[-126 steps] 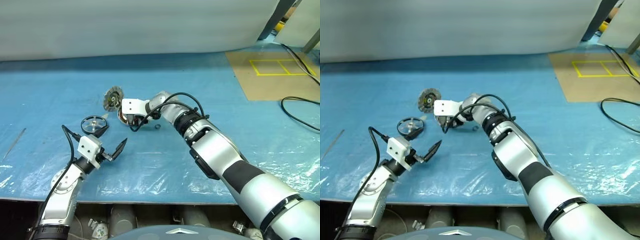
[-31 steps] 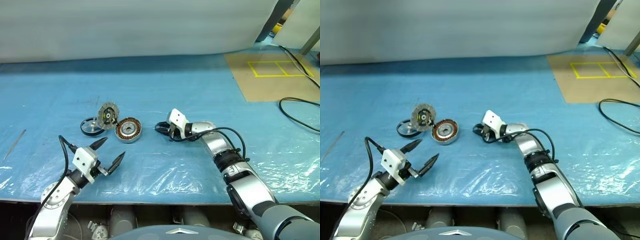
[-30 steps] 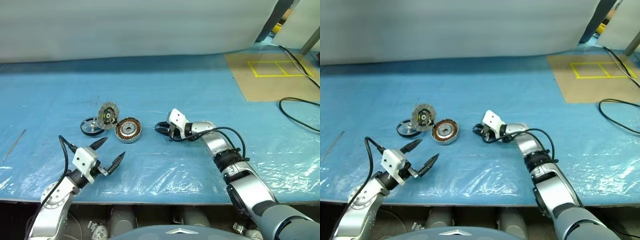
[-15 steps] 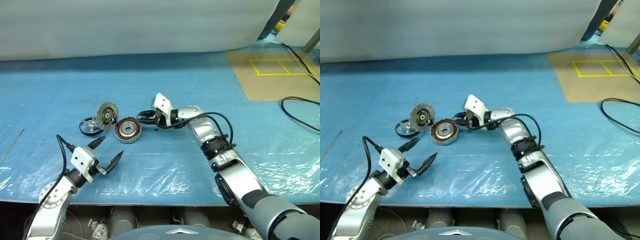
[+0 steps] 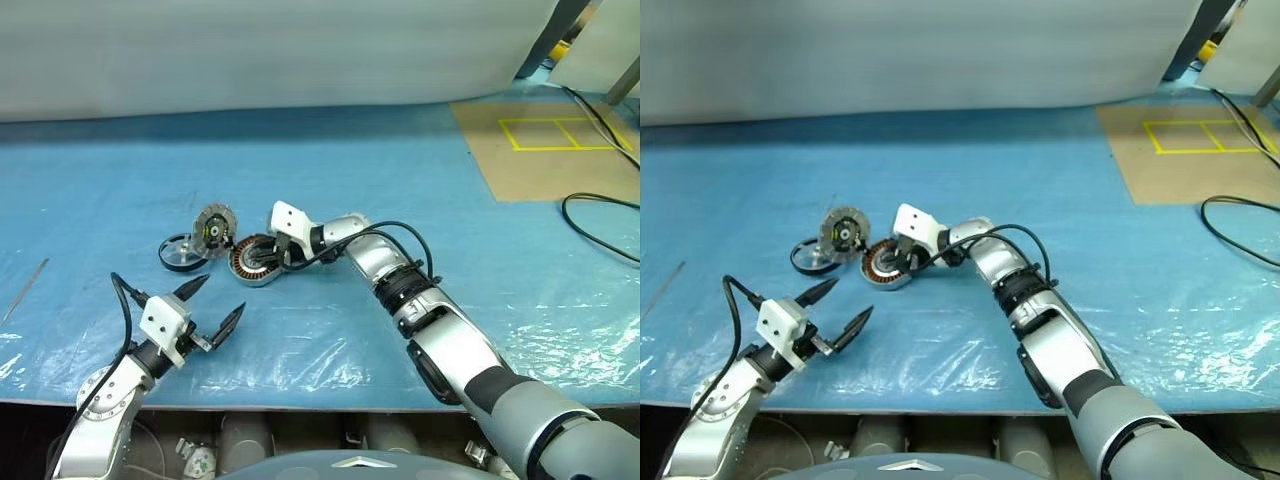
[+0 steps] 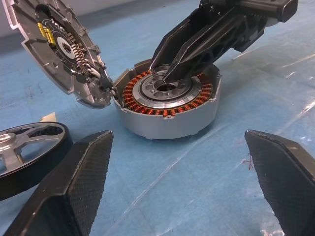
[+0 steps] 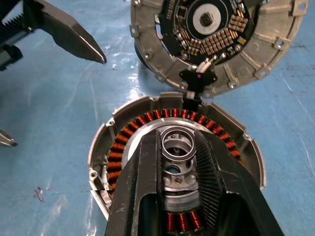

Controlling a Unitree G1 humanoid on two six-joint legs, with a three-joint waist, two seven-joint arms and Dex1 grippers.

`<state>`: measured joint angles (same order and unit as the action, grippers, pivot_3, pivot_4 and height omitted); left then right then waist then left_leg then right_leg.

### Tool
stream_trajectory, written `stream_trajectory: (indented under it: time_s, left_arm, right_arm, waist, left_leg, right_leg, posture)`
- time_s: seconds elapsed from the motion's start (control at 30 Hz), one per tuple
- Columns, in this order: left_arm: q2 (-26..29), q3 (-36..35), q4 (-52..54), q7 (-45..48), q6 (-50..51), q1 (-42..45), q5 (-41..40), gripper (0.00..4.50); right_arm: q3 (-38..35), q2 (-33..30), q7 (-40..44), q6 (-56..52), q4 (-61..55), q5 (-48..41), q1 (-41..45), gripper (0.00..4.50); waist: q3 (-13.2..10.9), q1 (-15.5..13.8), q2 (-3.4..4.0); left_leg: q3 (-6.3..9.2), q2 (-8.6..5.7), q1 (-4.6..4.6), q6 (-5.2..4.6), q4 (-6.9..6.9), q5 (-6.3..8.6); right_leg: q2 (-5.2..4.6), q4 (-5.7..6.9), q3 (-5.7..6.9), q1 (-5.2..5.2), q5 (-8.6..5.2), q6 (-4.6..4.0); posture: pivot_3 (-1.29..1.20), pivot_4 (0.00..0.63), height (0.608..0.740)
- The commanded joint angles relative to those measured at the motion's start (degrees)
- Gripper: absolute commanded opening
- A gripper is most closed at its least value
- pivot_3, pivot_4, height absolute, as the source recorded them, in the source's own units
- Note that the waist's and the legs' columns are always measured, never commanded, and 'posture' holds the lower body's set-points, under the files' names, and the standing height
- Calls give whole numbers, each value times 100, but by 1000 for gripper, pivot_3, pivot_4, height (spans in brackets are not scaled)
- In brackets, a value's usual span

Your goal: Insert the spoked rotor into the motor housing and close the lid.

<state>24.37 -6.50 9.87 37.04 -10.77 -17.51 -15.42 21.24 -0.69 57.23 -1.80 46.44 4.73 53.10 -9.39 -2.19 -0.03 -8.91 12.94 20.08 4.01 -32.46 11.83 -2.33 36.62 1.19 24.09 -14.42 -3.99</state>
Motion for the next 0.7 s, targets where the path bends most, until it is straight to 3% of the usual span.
stream_trajectory:
  time_s: [0.03,0.7]
  left_arm:
    - [1,-120,219,-39,-108,-38,-50,4500]
    - [-48,-150,243,-115,-100,-4,-120,4500]
  right_arm:
    - [-7,36,-52,225,121,82,192,618]
    - [-52,145,39,247,346,109,270,618]
  waist:
    - [0,-1,0]
    - [0,-2,0]
  left_leg:
    - [0,0,0,0,0,0]
    - [0,1,-1,0,-3,0]
  right_leg:
    - [0,0,0,0,0,0]
    - [0,3,0,0,0,0]
  posture:
    - [0,150,740]
    - [0,150,740]
